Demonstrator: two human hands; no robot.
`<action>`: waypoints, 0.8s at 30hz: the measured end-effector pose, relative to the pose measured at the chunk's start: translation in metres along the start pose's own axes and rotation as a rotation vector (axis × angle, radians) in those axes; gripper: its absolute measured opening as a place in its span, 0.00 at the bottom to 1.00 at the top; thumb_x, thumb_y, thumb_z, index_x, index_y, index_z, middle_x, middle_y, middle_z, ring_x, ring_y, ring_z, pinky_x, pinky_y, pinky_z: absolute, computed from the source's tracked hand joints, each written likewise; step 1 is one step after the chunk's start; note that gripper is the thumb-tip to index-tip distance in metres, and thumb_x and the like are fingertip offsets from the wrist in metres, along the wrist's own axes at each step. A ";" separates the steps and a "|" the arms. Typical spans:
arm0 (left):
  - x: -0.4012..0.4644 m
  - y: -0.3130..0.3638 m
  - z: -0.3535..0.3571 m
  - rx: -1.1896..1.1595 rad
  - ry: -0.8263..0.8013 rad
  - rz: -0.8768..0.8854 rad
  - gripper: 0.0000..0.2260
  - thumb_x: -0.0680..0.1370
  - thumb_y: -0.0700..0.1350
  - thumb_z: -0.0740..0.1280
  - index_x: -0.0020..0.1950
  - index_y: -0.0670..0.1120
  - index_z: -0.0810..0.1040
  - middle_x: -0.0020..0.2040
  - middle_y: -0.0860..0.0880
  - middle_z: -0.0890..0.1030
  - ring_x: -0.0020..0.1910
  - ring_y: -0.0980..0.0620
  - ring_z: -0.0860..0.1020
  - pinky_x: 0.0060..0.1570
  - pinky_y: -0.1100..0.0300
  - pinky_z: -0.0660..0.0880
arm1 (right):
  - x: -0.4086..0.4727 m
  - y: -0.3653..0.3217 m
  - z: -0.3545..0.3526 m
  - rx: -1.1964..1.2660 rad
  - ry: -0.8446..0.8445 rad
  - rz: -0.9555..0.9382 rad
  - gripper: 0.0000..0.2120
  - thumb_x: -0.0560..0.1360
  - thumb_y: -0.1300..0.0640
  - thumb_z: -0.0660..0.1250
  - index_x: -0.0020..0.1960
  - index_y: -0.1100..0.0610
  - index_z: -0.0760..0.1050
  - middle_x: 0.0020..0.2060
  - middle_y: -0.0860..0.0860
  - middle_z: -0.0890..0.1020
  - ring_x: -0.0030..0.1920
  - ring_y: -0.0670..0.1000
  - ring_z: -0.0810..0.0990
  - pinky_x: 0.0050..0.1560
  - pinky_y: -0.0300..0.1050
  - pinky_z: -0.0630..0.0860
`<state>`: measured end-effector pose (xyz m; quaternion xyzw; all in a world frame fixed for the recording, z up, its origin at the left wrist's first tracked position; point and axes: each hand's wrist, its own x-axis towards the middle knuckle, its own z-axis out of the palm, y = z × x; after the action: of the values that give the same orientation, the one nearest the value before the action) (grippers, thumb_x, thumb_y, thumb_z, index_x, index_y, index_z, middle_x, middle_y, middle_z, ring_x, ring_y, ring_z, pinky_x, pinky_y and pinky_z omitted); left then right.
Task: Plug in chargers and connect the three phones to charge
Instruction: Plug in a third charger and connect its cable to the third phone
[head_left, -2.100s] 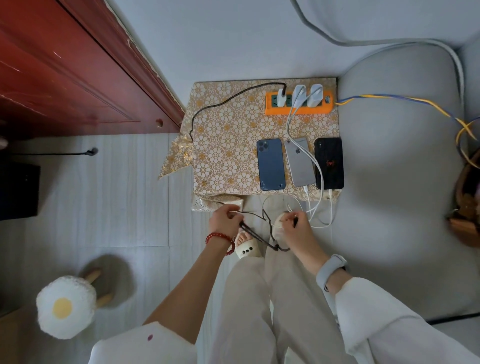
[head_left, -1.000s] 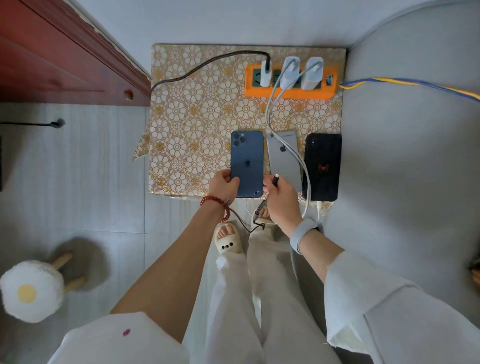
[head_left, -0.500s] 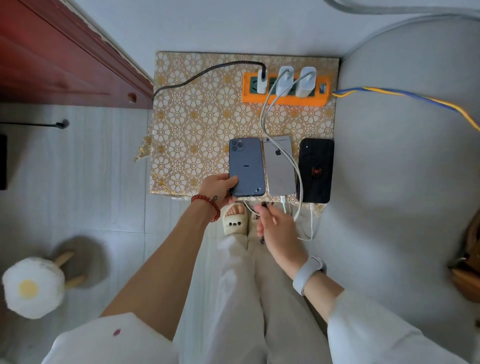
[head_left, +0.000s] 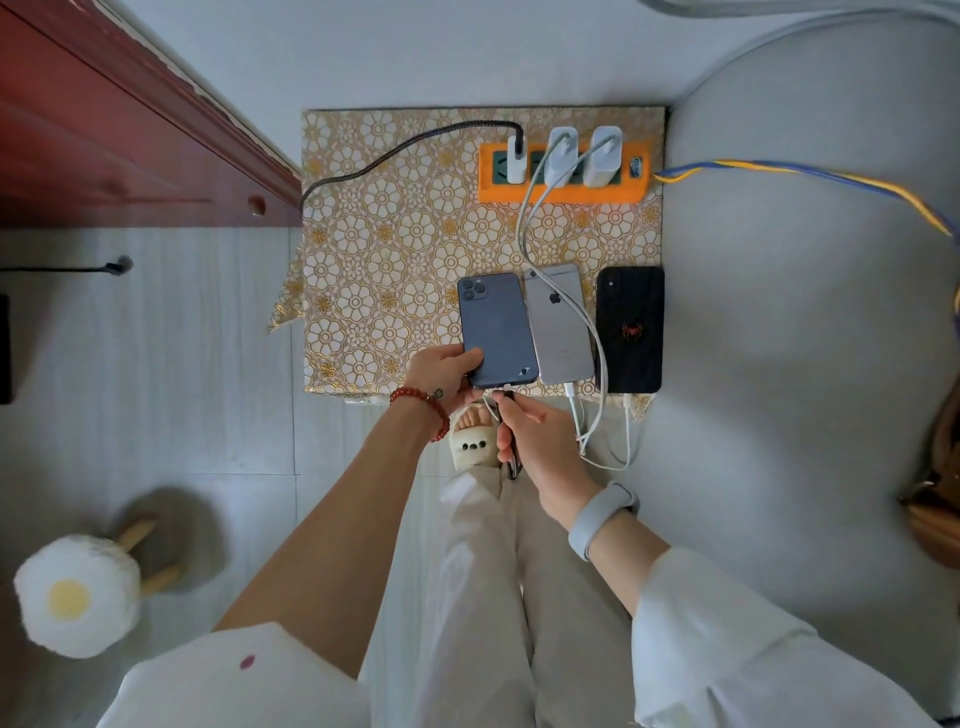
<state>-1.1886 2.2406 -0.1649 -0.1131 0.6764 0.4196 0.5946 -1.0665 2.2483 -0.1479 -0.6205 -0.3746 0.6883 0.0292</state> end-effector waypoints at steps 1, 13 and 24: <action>0.000 0.000 0.000 -0.005 0.000 -0.001 0.08 0.76 0.35 0.61 0.38 0.41 0.74 0.35 0.44 0.76 0.19 0.59 0.75 0.22 0.69 0.74 | 0.000 0.000 0.000 0.004 0.008 0.004 0.11 0.75 0.59 0.61 0.43 0.64 0.79 0.22 0.50 0.72 0.19 0.44 0.69 0.22 0.33 0.68; -0.001 -0.004 -0.009 0.034 -0.027 -0.037 0.03 0.76 0.35 0.62 0.47 0.38 0.74 0.35 0.44 0.76 0.19 0.58 0.76 0.21 0.68 0.74 | -0.003 0.004 0.010 -0.020 0.048 0.057 0.14 0.74 0.58 0.63 0.41 0.70 0.77 0.22 0.52 0.72 0.20 0.48 0.68 0.25 0.37 0.67; 0.007 -0.011 -0.017 0.167 -0.009 -0.046 0.11 0.76 0.35 0.62 0.57 0.34 0.74 0.40 0.43 0.78 0.28 0.54 0.78 0.24 0.68 0.76 | 0.000 -0.004 0.017 0.101 0.030 0.215 0.09 0.74 0.66 0.60 0.42 0.71 0.76 0.24 0.53 0.70 0.16 0.43 0.66 0.19 0.34 0.63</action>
<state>-1.1956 2.2247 -0.1768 -0.0769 0.7037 0.3485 0.6144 -1.0832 2.2424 -0.1464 -0.6649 -0.2704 0.6963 -0.0079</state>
